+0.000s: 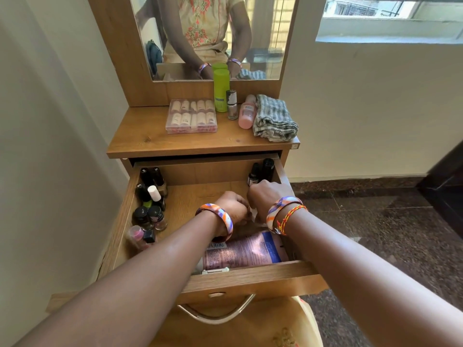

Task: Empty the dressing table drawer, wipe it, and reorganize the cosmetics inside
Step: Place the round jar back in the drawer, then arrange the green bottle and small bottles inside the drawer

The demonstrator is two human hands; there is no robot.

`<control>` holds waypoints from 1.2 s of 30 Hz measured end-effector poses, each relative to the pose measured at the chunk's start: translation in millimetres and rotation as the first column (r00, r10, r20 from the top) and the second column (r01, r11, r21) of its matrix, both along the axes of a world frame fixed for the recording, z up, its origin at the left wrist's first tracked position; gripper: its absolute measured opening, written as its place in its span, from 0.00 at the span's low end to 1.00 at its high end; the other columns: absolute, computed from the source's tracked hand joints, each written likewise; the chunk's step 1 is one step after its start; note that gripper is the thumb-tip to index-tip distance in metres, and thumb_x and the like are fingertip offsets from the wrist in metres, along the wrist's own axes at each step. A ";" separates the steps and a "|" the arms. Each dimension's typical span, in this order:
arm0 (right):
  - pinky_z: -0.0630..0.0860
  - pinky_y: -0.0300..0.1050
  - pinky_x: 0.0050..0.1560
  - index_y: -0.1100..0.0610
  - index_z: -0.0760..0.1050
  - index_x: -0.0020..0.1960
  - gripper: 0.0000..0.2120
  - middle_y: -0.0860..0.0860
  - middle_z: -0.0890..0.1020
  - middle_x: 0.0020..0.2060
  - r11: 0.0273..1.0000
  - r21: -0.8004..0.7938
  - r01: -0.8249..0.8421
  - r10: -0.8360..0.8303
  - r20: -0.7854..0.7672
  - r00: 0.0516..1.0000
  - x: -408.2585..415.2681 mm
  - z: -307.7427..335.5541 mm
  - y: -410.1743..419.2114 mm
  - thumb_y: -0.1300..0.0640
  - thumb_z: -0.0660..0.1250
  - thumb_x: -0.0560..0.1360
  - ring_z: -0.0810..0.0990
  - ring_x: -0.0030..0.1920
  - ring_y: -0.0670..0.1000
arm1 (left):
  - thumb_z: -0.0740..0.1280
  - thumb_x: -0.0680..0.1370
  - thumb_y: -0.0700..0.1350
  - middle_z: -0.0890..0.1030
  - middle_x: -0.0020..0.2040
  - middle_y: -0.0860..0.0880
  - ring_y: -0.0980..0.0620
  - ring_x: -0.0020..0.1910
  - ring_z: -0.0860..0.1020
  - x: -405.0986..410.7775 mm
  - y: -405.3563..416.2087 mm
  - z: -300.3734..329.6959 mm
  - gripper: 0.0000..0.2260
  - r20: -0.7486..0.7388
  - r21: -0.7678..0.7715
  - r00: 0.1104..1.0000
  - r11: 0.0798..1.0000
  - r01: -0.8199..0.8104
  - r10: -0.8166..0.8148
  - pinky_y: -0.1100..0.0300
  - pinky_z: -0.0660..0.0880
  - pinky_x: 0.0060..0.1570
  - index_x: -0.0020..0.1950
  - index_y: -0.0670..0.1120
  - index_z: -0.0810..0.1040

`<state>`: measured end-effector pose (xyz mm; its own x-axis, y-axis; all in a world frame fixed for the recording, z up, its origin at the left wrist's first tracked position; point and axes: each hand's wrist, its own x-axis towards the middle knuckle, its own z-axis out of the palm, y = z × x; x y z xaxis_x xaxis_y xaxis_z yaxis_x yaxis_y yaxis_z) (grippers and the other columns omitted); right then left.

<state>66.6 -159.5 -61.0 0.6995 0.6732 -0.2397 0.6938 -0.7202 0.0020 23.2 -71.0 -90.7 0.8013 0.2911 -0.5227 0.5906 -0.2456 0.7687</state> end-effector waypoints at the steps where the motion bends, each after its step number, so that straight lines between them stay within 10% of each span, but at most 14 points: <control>1: 0.72 0.41 0.43 0.61 0.77 0.57 0.11 0.56 0.81 0.47 1.000 -0.014 -0.001 0.002 0.003 1.000 -1.1 -1.4 0.0 0.58 0.64 0.77 0.82 0.48 0.54 | 0.62 0.77 0.33 0.80 0.52 0.42 0.48 0.48 0.77 -1.6 0.8 0.4 0.12 -0.005 0.014 1.000 1.000 0.020 -0.020 0.62 0.76 0.42 0.58 0.39 0.79; 8: 0.70 0.42 0.42 0.64 0.76 0.58 0.12 0.57 0.80 0.48 0.997 -0.078 0.005 -0.007 -0.021 1.000 -4.8 3.1 1.0 0.61 0.63 0.77 0.81 0.51 0.56 | 0.65 0.76 0.37 0.78 0.59 0.40 0.47 0.49 0.79 -5.9 6.2 4.2 0.24 -0.082 0.059 0.989 0.990 0.131 -0.126 0.58 0.78 0.45 0.71 0.42 0.65; 12: 0.75 0.45 0.44 0.60 0.78 0.55 0.11 0.55 0.82 0.49 0.998 -0.045 0.033 -0.037 -0.083 0.996 8.1 22.4 3.0 0.61 0.69 0.73 0.82 0.50 0.57 | 0.65 0.76 0.37 0.77 0.53 0.40 0.44 0.47 0.78 -0.7 14.5 32.2 0.13 -0.148 0.198 0.931 0.912 0.359 -0.334 0.55 0.75 0.49 0.59 0.44 0.69; 17: 0.71 0.32 0.23 0.60 0.80 0.48 0.09 0.50 0.76 0.31 0.954 0.271 0.129 -0.094 -0.137 0.986 41.1 77.3 15.7 0.59 0.72 0.69 0.74 0.24 0.44 | 0.65 0.77 0.37 0.79 0.50 0.40 0.43 0.45 0.81 28.1 56.7 98.7 0.22 0.212 0.340 0.966 0.938 0.069 -0.148 0.49 0.79 0.47 0.70 0.41 0.65; 22: 0.71 0.38 0.39 0.56 0.82 0.44 0.05 0.51 0.79 0.41 0.774 0.608 0.177 -0.178 -0.059 0.982 86.7 101.9 43.4 0.62 0.71 0.69 0.75 0.41 0.49 | 0.69 0.74 0.38 0.78 0.59 0.41 0.43 0.57 0.77 65.9 88.8 125.1 0.21 0.451 0.502 0.891 0.839 -0.207 -0.050 0.47 0.75 0.59 0.66 0.40 0.70; 29: 0.58 0.26 0.26 0.48 0.59 0.29 0.21 0.49 0.70 0.35 0.772 0.632 0.070 -0.122 0.038 0.992 122.7 104.4 83.4 0.64 0.68 0.69 0.67 0.41 0.50 | 0.63 0.77 0.43 0.73 0.67 0.40 0.41 0.66 0.71 112.7 119.5 135.1 0.21 0.549 0.635 0.834 0.676 -0.373 -0.055 0.53 0.68 0.62 0.71 0.45 0.67; 36: 0.70 0.40 0.44 0.59 0.78 0.53 0.11 0.59 0.80 0.51 0.804 0.594 -0.006 -0.092 0.134 0.987 139.1 85.1 112.6 0.62 0.67 0.71 0.79 0.50 0.57 | 0.60 0.80 0.49 0.73 0.68 0.43 0.42 0.67 0.70 144.3 118.8 131.4 0.18 0.482 0.715 0.866 0.632 -0.298 -0.136 0.55 0.67 0.63 0.70 0.48 0.71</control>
